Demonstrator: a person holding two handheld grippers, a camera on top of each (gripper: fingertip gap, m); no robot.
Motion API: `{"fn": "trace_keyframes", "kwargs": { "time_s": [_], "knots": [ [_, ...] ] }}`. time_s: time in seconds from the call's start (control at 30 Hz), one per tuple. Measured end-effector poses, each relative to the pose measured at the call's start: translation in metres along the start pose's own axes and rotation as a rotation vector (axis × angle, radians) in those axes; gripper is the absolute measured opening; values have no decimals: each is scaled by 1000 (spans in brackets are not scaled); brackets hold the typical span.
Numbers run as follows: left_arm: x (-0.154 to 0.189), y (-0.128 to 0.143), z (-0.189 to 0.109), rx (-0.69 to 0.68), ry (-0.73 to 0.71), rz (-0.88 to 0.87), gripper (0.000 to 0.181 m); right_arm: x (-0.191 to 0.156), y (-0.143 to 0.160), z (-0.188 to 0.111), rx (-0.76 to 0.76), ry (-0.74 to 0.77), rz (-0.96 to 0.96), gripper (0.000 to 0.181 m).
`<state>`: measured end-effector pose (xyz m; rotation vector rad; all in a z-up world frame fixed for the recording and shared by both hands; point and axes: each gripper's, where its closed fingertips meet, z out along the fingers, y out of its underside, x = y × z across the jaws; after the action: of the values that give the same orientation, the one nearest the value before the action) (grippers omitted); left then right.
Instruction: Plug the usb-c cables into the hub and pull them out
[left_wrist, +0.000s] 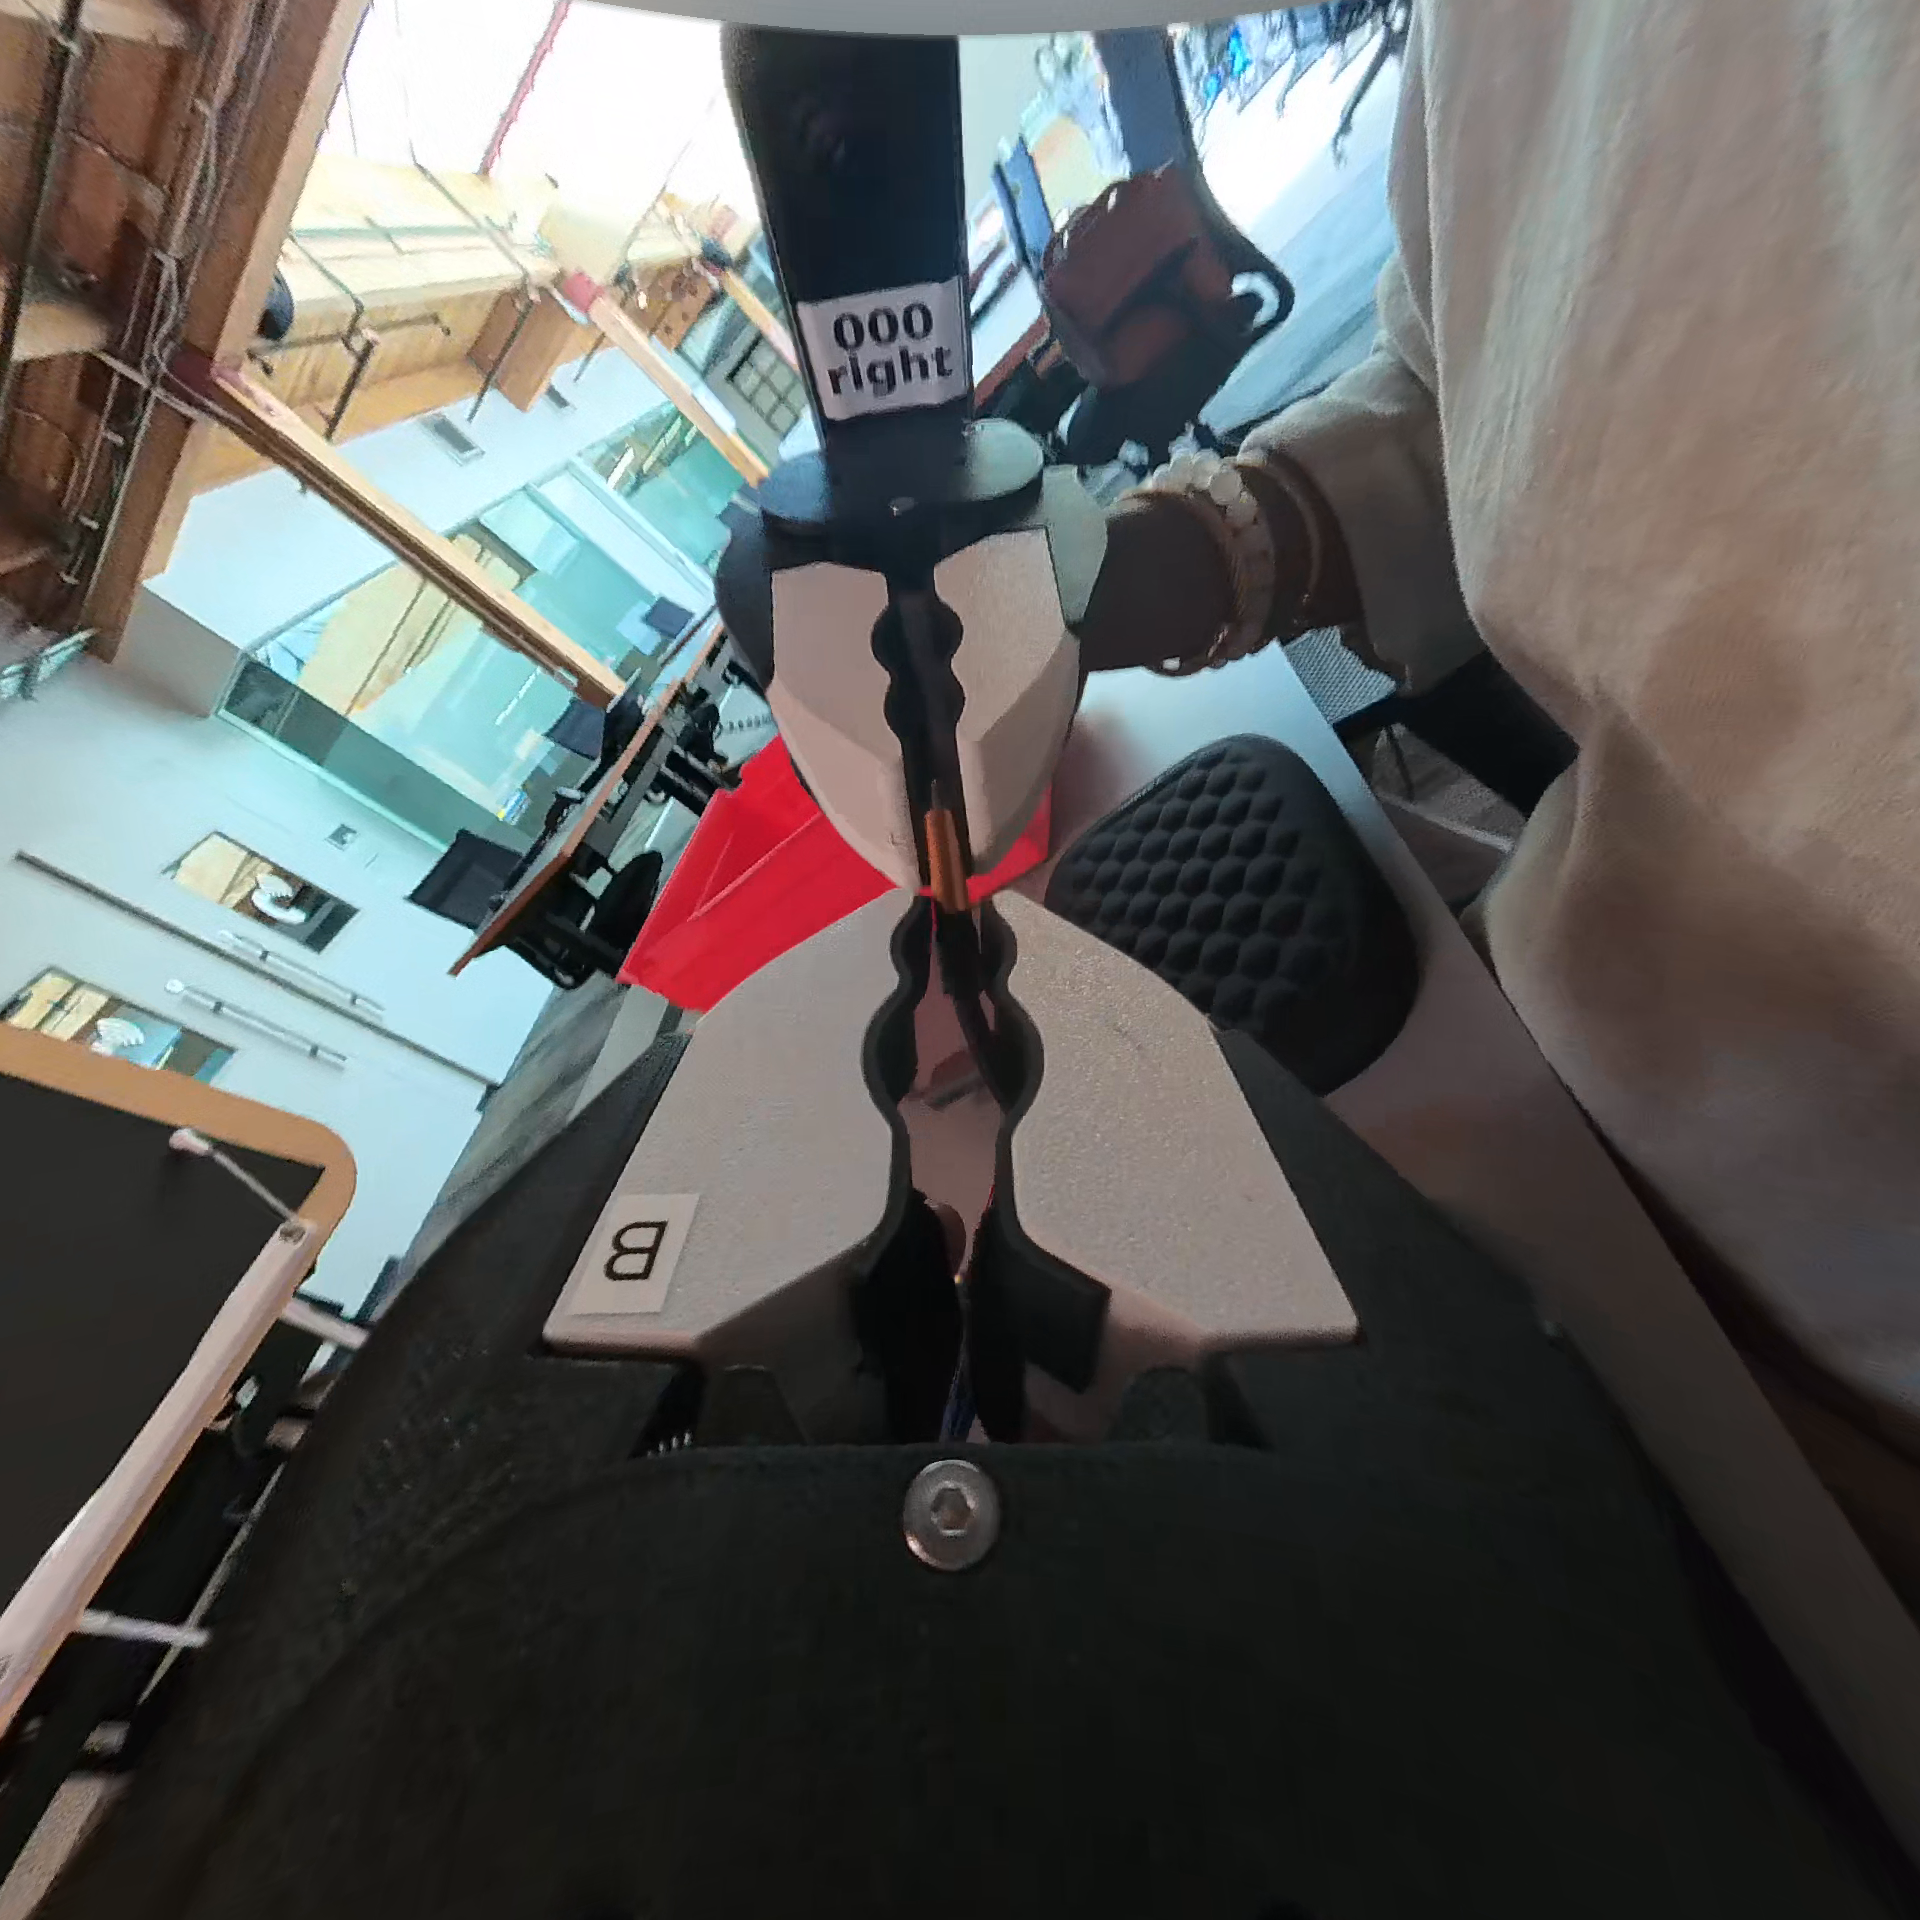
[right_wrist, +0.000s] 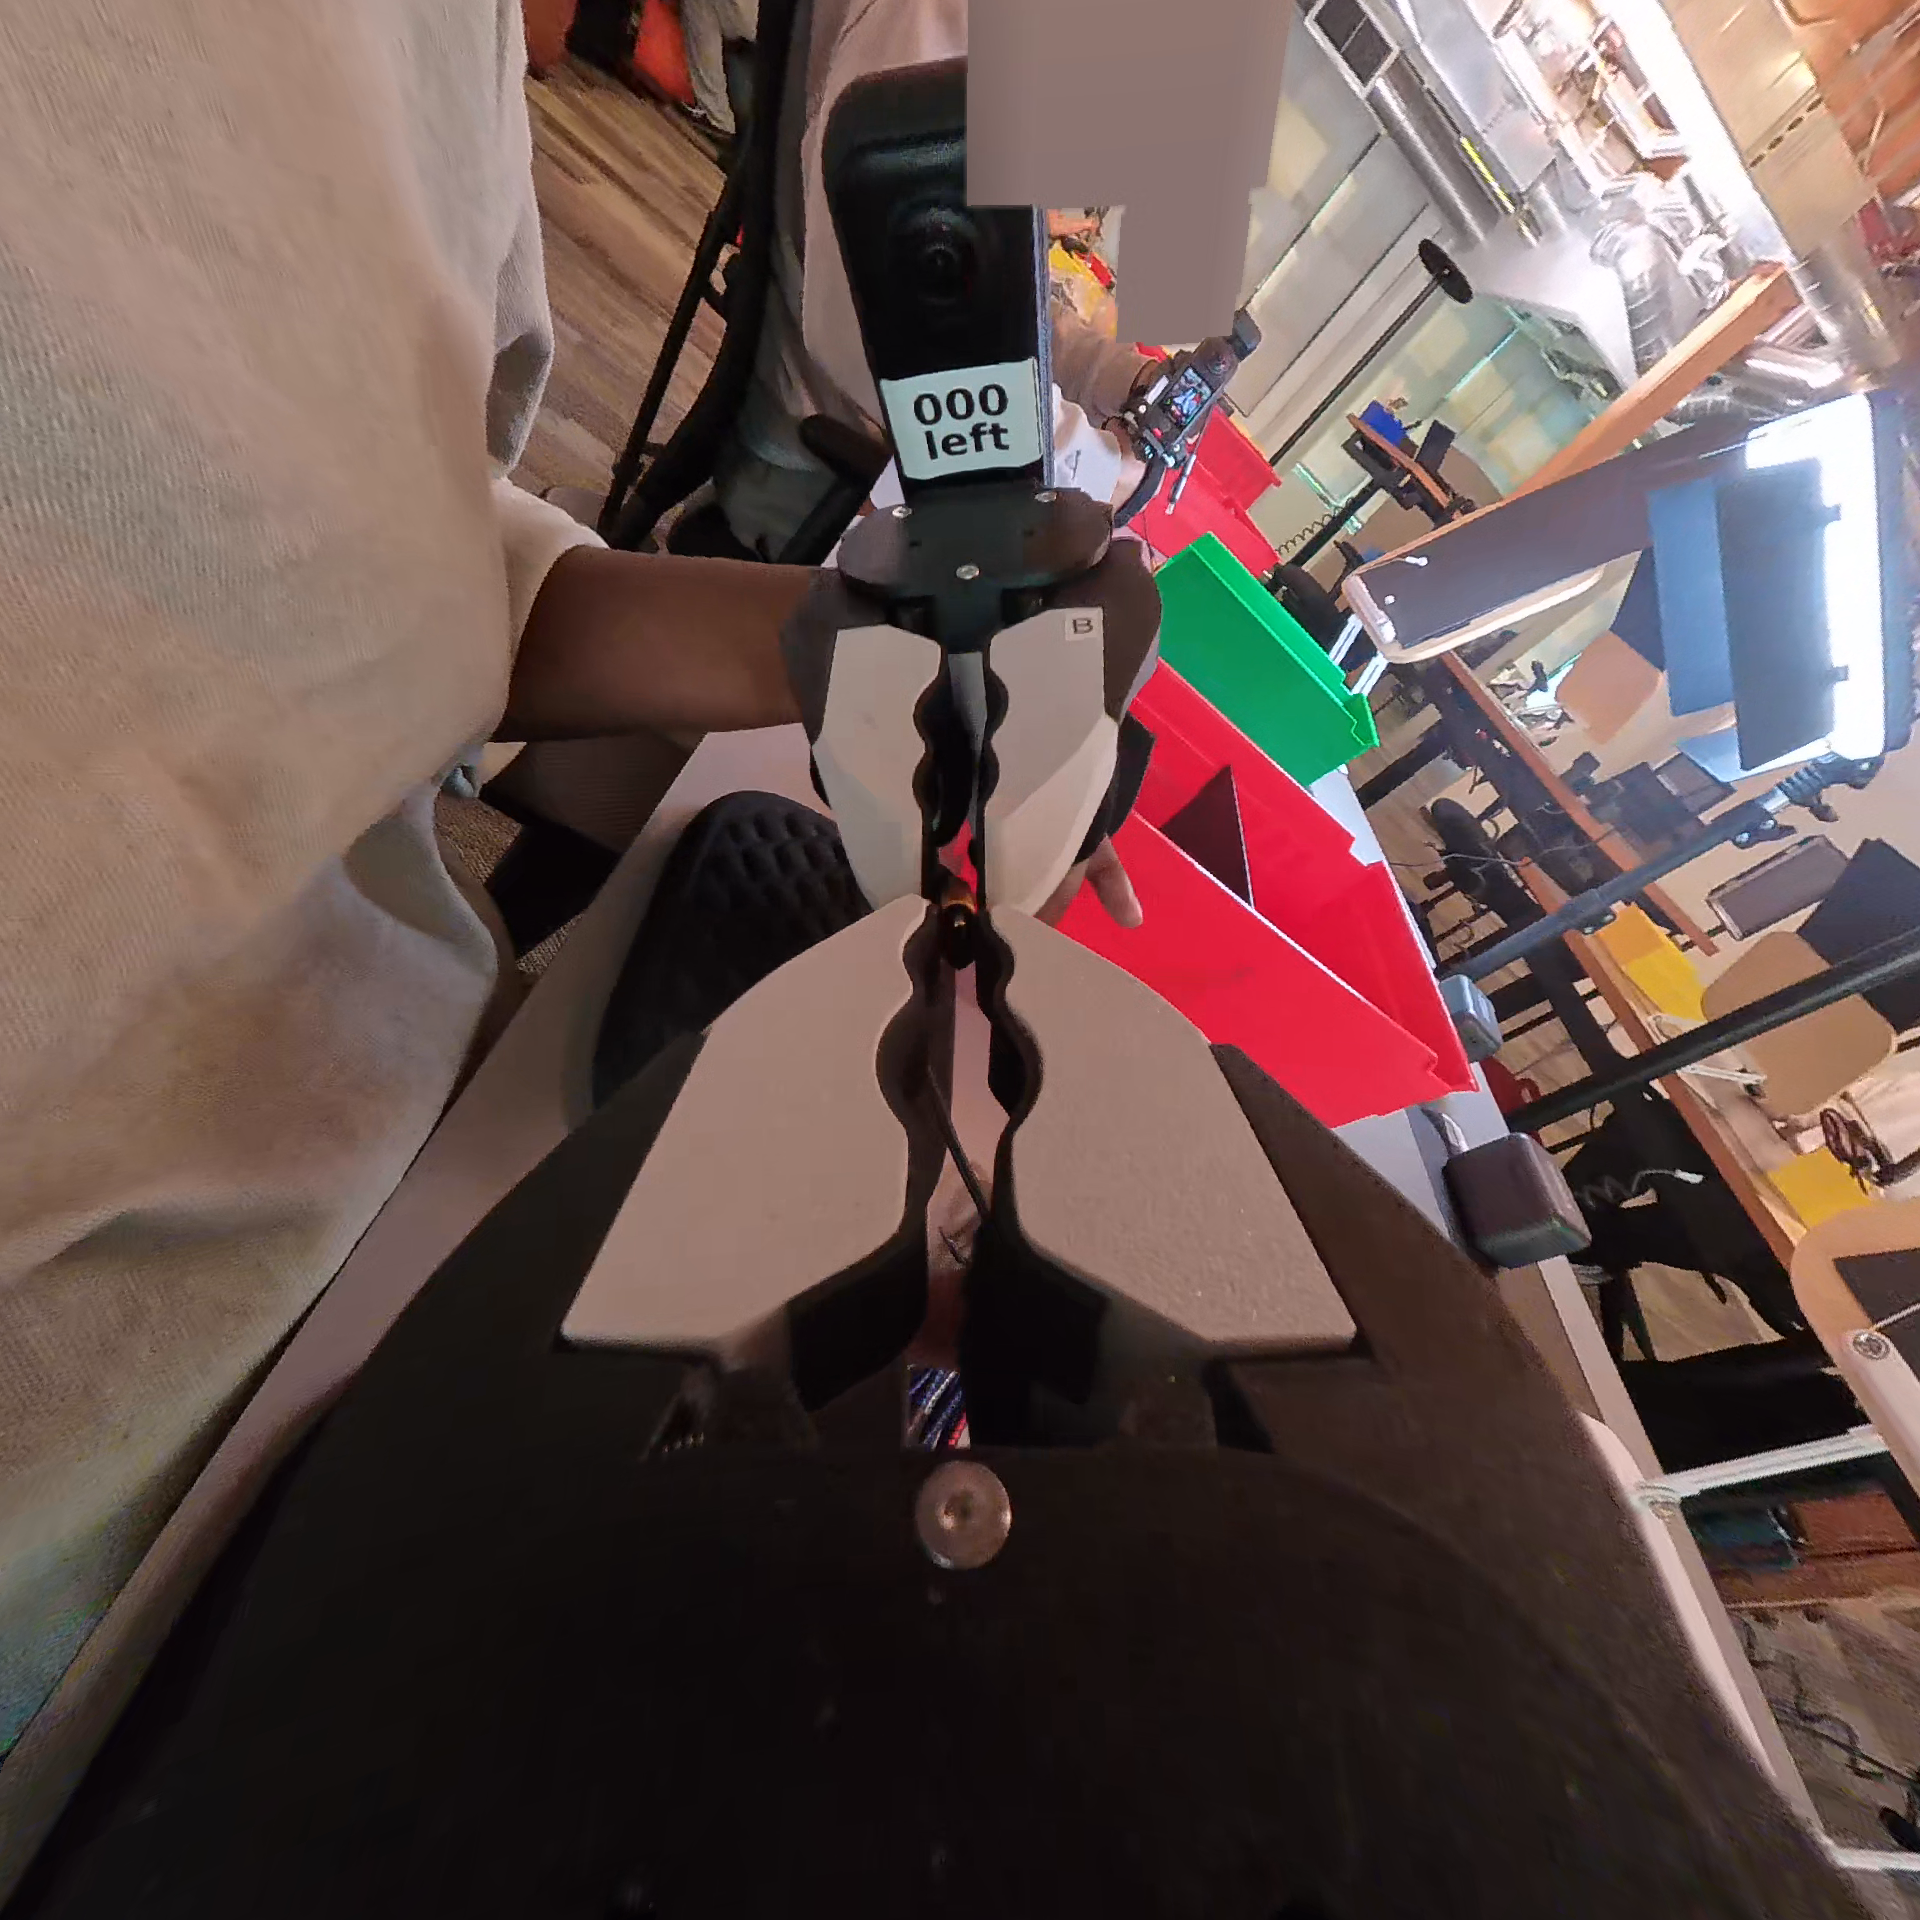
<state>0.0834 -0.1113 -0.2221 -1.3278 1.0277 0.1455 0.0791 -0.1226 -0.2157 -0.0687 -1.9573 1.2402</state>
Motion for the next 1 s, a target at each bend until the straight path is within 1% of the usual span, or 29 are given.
{"fn": "trace_keyframes", "kwargs": {
  "time_s": [0.07,0.3,0.37,0.43,0.53,0.6,0.67,0.77,0.9,1.0],
  "knots": [
    [0,6,1,-38,-6,23,7,0,0,0,-2,-4,1,5],
    [-4,10,5,-80,-61,63,6,3,5,-3,-19,12,-2,5],
    [-6,13,7,-125,-86,90,5,4,8,-4,-33,27,2,6],
    [-7,19,7,-190,-97,126,5,5,15,-7,-85,47,20,6],
    [-12,34,1,-310,-115,166,5,10,27,-24,-181,97,31,14],
    [-13,40,-5,-331,-118,156,5,11,41,-41,-263,128,38,15],
    [-14,42,-10,-322,-120,139,5,7,59,-56,-362,146,34,19],
    [-15,46,-12,-331,-127,136,5,-9,88,-71,-495,126,39,25],
    [-15,50,-11,-333,-133,138,5,-28,129,-80,-661,109,-44,35],
    [-14,51,-10,-336,-127,136,5,-30,141,-75,-678,118,-116,36]
  ]
}}
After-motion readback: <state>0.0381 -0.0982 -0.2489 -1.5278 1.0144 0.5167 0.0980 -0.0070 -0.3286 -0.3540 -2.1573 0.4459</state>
